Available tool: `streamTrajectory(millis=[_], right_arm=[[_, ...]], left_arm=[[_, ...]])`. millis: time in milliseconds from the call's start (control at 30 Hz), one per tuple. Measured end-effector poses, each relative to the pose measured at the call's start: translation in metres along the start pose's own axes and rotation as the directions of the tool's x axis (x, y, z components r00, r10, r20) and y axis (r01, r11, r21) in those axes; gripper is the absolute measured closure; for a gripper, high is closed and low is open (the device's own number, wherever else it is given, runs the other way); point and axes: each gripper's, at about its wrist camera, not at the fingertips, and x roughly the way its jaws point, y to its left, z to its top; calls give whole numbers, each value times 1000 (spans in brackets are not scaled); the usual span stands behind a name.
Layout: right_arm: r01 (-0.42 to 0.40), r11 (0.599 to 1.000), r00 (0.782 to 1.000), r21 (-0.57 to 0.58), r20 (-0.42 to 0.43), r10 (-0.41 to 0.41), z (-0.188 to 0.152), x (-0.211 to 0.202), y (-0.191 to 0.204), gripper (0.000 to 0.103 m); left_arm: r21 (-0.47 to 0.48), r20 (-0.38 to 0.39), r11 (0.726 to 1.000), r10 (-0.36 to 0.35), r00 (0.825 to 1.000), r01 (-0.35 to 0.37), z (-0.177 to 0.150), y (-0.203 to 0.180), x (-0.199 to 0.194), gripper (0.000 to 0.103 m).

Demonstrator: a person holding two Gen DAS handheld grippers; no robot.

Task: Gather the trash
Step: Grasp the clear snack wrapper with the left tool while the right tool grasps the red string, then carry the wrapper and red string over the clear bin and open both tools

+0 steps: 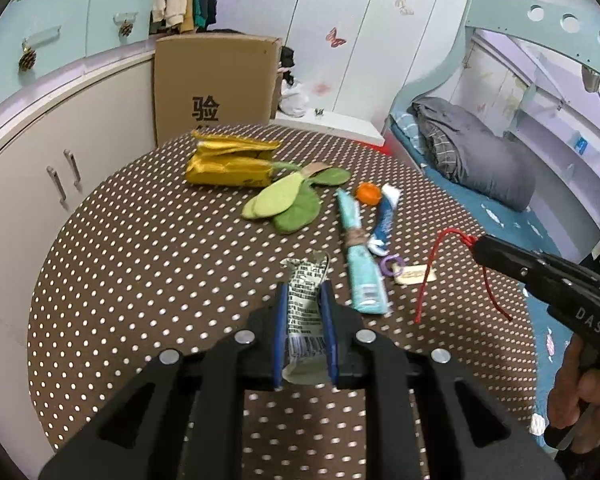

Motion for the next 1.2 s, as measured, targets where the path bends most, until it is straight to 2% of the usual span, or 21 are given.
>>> streamTrajectory(millis=[300, 567, 700, 833, 967, 1100, 1200], right_arm=[[86, 994, 988, 72, 124, -95, 15, -69, -55, 98], [176, 970, 956, 168, 206, -209, 20, -131, -122, 98], [227, 949, 938, 219, 211, -273, 16, -149, -156, 98], [268, 914, 929, 304, 169, -329, 3, -146, -204, 98], [291, 874, 933, 389, 89, -350, -18, -123, -252, 98], [293, 833, 944, 469, -3, -331, -47, -86, -299, 98], [298, 784, 950, 545, -91, -298, -76, -51, -335, 97]], left_arm=[[60, 56, 995, -82, 995, 79, 29, -57, -6, 87], [143, 63, 976, -176, 982, 165, 51, -130, 6, 87], [179, 40, 959, -228, 973, 218, 61, -169, 20, 87], [207, 4, 942, -272, 962, 265, 63, -203, 37, 87], [226, -50, 926, -298, 953, 301, 63, -235, 64, 87], [246, -108, 913, -308, 945, 326, 58, -262, 92, 87], [263, -152, 903, -310, 939, 340, 55, -281, 114, 87]])
